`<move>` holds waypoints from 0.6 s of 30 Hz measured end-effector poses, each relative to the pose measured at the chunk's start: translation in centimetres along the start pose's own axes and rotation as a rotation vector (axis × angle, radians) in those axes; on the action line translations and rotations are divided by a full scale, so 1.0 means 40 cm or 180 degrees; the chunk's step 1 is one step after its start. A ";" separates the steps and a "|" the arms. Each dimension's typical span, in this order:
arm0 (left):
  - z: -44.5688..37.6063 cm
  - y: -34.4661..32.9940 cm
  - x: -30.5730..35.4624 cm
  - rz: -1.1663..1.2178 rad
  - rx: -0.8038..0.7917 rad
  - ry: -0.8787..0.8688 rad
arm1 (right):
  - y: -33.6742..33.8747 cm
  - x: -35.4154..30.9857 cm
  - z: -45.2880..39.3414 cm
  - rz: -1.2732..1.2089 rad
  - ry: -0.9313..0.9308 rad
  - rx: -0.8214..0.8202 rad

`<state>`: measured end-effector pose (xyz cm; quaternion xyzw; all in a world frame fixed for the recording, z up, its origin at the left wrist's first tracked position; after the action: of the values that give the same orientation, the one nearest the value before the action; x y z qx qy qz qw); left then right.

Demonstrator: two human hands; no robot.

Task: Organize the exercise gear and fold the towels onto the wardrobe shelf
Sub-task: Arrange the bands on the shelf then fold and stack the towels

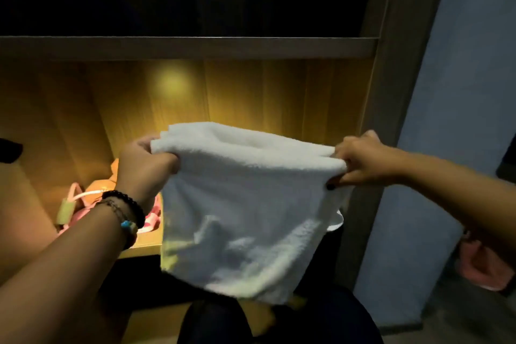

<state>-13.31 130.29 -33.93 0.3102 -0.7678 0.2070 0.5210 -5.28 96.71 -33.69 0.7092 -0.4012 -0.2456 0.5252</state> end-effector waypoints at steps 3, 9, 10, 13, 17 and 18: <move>-0.023 0.043 -0.022 0.0020 0.0159 0.0044 | 0.078 -0.057 -0.055 0.0628 0.0253 0.0292; 0.004 0.091 -0.058 0.0246 -0.0616 0.0417 | 0.107 -0.081 -0.052 -0.0105 0.0023 0.0462; 0.009 0.107 -0.062 0.0299 -0.0594 0.0440 | 0.103 -0.080 -0.041 -0.0618 -0.0132 0.0373; 0.028 0.149 -0.053 0.0749 -0.0420 0.0528 | 0.102 -0.074 0.007 -0.2149 -0.0687 0.0201; 0.028 0.163 -0.001 0.0435 -0.0149 0.0228 | 0.082 -0.053 0.027 -0.2906 -0.1231 0.0304; 0.022 0.163 0.012 0.0194 -0.0063 0.0056 | 0.074 -0.051 0.024 -0.2996 -0.1389 0.0378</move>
<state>-18.52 134.31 -33.76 0.2797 -0.7742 0.2179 0.5243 -8.06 97.50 -31.37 0.7737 -0.1523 -0.5739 0.2210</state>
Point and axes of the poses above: each hand's wrist, its own z-axis away from the middle knuckle, its own y-axis out of the back of the hand, x = y × z, the point moved 8 cm from there along -z, towards the middle knuckle, and after that the axes turned 12 degrees about x, right-handed, at the moved point
